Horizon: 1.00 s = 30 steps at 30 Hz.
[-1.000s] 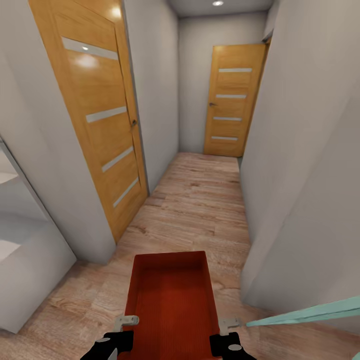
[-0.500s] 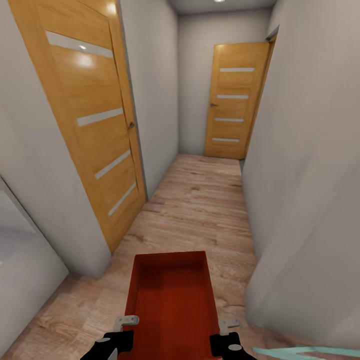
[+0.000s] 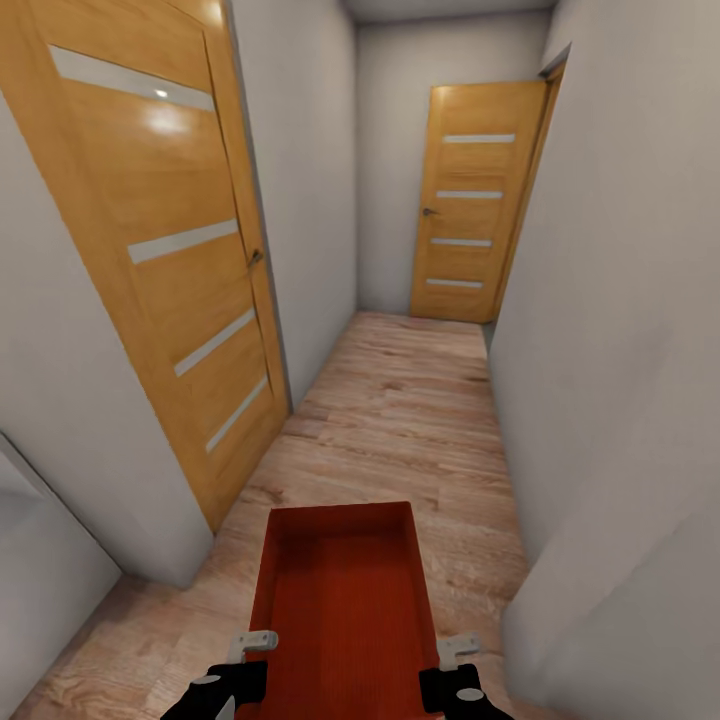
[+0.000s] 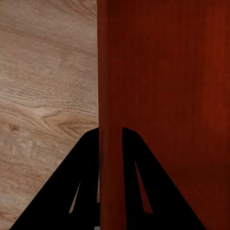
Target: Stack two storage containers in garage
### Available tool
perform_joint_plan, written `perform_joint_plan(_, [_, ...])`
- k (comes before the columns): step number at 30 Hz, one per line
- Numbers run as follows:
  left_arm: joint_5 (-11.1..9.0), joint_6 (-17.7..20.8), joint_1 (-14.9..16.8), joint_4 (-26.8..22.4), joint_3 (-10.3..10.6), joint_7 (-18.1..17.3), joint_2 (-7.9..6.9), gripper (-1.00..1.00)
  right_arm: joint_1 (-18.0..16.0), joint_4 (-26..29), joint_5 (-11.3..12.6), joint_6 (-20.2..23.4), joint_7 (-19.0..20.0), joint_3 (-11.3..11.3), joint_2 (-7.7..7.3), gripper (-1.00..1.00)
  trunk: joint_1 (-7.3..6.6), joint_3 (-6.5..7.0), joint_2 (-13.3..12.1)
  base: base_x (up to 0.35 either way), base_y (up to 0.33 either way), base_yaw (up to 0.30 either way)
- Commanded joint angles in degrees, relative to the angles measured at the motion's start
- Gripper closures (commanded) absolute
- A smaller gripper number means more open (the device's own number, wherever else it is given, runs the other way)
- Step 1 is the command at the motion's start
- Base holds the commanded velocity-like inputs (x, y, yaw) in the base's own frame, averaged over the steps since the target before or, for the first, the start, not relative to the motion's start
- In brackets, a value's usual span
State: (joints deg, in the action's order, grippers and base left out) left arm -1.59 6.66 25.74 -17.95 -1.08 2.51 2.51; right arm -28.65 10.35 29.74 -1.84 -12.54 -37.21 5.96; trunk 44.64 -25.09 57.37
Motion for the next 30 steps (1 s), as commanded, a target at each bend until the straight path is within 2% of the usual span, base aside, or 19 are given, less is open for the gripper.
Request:
perform_joint_plan(1, [0.6, 0.4, 0.0, -0.3, -0.2, 0.6, -0.14, 1.0, 0.0, -0.8, 1.1, -0.3, -0.3, 0.5, -1.03, 1.0, 0.04, -0.06, 0.0, 0.325, 0.0, 0.0])
perform_joint_plan(30, [0.6, 0.4, 0.0, -0.3, -0.2, 0.6, -0.11, 1.0, -0.1, -0.8, 1.1, -0.3, -0.3, 0.5, -1.03, 1.0, 0.04, -0.06, 0.0, 0.325, 0.0, 0.0])
